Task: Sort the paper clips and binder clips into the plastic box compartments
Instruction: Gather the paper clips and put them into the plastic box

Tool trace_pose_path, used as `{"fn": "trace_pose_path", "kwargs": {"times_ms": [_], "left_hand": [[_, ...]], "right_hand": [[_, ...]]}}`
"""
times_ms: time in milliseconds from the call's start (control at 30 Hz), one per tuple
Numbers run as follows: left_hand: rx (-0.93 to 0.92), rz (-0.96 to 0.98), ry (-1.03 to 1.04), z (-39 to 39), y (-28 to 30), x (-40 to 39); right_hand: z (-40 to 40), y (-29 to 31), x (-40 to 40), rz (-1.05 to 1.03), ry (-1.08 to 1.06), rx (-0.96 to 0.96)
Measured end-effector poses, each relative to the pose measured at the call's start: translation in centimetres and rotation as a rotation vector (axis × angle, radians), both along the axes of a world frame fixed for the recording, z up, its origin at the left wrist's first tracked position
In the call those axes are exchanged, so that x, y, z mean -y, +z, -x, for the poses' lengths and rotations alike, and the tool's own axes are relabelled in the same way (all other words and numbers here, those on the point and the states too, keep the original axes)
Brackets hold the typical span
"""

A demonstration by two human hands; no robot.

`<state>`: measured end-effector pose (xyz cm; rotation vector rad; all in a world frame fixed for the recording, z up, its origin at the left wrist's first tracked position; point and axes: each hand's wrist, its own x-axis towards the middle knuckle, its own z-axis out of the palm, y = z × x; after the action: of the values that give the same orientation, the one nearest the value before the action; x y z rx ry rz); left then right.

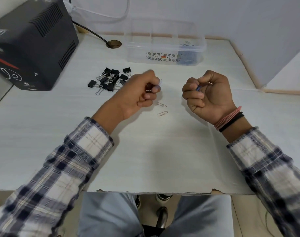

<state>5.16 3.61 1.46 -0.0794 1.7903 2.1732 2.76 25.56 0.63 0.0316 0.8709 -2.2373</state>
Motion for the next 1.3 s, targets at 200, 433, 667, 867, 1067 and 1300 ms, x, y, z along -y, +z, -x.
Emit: {"fn": "trace_pose_path", "kwargs": {"times_ms": [200, 433, 667, 867, 1067, 1300], "left_hand": [[0.189, -0.264, 0.083, 0.4, -0.9, 1.0], [-0.151, 0.306, 0.095, 0.0, -1.0, 1.4], [-0.532, 0.946, -0.184, 0.2, -2.0, 1.3], [-0.547, 0.963, -0.175, 0.3, -1.9, 0.5], [-0.512, 1.057, -0.231, 0.3, -2.0, 0.2], [-0.533, 1.008, -0.244, 0.0, -2.0, 0.4]], "right_hand": [[0.0, 0.6, 0.4, -0.217, 0.000, -0.107], [-1.5, 0.2, 1.2, -0.873, 0.038, -0.688], [-1.5, -0.5, 1.3, -1.151, 0.152, -1.066], [-1.9, -0.8, 1.8, -1.201, 0.194, -1.201], [-1.5, -0.1, 1.4, -1.042, 0.064, -0.922], [0.8, 1.2, -2.3, -0.229, -0.171, -0.142]]}}
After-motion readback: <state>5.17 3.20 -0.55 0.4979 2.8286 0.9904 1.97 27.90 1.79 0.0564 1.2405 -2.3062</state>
